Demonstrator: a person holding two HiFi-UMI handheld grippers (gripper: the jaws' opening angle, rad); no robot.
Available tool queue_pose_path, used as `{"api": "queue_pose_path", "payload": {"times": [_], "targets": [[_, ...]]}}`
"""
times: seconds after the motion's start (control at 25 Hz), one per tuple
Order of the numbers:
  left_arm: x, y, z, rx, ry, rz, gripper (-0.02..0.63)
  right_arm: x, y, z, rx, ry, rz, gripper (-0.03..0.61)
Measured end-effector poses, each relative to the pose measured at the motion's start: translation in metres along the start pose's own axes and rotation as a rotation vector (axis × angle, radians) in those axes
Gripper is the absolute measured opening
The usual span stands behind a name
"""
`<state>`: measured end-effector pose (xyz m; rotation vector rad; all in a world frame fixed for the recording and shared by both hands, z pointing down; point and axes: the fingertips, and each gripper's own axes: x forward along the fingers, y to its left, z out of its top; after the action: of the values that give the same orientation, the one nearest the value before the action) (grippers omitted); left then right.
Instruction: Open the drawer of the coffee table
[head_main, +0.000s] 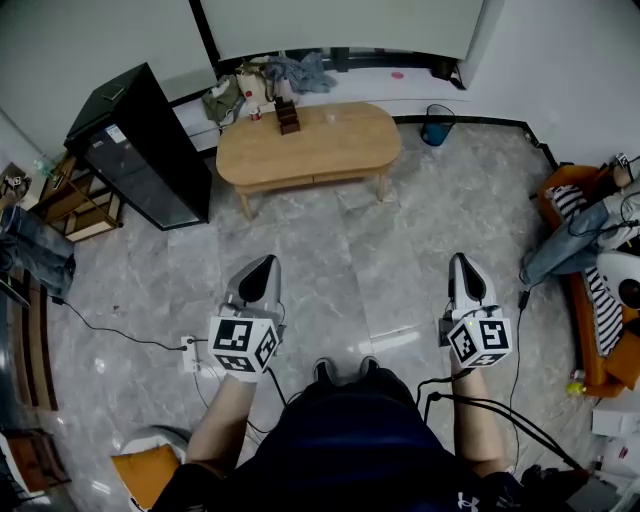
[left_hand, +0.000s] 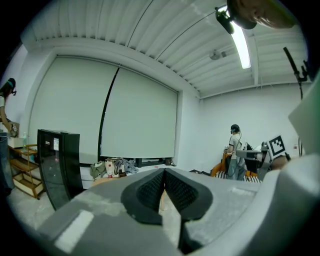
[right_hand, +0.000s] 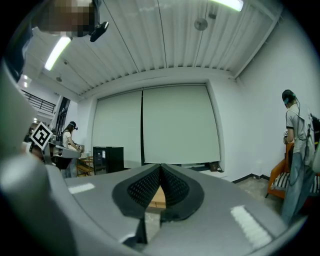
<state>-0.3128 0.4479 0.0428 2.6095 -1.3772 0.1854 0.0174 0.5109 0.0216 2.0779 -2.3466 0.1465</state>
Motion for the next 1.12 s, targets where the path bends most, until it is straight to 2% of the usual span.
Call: {"api": "queue_pose_path", "payload": {"times": [0.28, 0.44, 0.76, 1.12], "targets": [[0.008, 0.025, 0.005, 0.052, -0.011, -0.008, 0.003, -0.001, 0.013, -0.009, -0.021, 0.015, -0.031, 0.003], [0.028, 0.028, 0.006, 0.062, -0.018, -0.004, 0.003, 0.007, 0.004, -0.015, -0.036, 0.029, -0.034, 0.002], [0.092, 0.008, 0.001, 0.064, 0.025, -0.005, 0.003, 0.05, -0.054, -0.033, 0.022, 0.046, -0.039, 0.002], [0.178, -0.02, 0.018, 0.081, 0.048, 0.035, 0.003, 0.119, -0.136, -0.033, 0.078, 0.046, -0.001, 0.003]]}}
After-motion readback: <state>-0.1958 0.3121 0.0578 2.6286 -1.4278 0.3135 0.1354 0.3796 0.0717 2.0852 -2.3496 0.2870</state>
